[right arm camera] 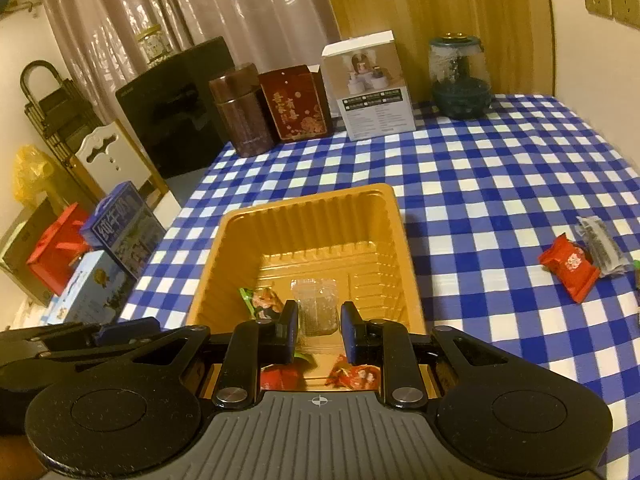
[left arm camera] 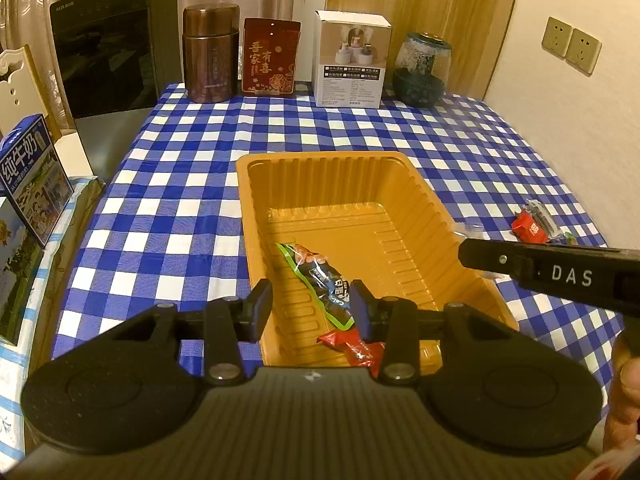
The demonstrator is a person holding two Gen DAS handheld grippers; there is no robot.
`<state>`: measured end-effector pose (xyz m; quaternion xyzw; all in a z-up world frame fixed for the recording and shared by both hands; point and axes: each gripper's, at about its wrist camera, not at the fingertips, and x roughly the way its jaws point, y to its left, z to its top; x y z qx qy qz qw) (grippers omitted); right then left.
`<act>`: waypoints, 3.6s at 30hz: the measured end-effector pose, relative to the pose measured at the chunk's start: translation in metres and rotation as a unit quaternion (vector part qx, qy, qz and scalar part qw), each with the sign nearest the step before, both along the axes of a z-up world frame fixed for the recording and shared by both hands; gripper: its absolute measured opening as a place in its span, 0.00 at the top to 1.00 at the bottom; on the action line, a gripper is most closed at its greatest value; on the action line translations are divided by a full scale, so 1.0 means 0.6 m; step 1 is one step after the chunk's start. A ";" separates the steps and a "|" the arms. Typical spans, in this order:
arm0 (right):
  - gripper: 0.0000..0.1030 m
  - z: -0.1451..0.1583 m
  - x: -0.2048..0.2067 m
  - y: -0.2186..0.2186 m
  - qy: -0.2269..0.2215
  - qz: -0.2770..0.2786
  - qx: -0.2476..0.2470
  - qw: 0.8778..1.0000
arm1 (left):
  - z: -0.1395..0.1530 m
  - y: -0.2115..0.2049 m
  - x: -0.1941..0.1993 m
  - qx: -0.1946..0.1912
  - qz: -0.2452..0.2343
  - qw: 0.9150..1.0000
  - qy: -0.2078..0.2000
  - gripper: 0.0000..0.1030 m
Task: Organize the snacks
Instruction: 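Open the left gripper to drop the green bag while the right releases the cookie packet, then move both open grippers from the tray to the remaining snacks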
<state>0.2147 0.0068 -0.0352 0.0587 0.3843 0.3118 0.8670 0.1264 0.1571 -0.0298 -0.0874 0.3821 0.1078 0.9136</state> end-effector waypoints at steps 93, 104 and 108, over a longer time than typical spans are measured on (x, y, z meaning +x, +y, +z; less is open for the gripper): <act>0.37 -0.148 0.116 -0.402 -0.026 -0.195 -0.085 0.977 | -0.046 -0.339 0.248 0.038 -0.274 0.961 0.004 0.14; 0.57 -0.184 0.144 -0.381 -0.041 -0.177 -0.141 0.973 | -0.061 -0.350 0.275 0.041 -0.286 0.957 0.007 0.14; 0.59 -0.185 0.144 -0.378 -0.044 -0.177 -0.148 0.972 | -0.065 -0.354 0.278 0.042 -0.291 0.956 0.009 0.14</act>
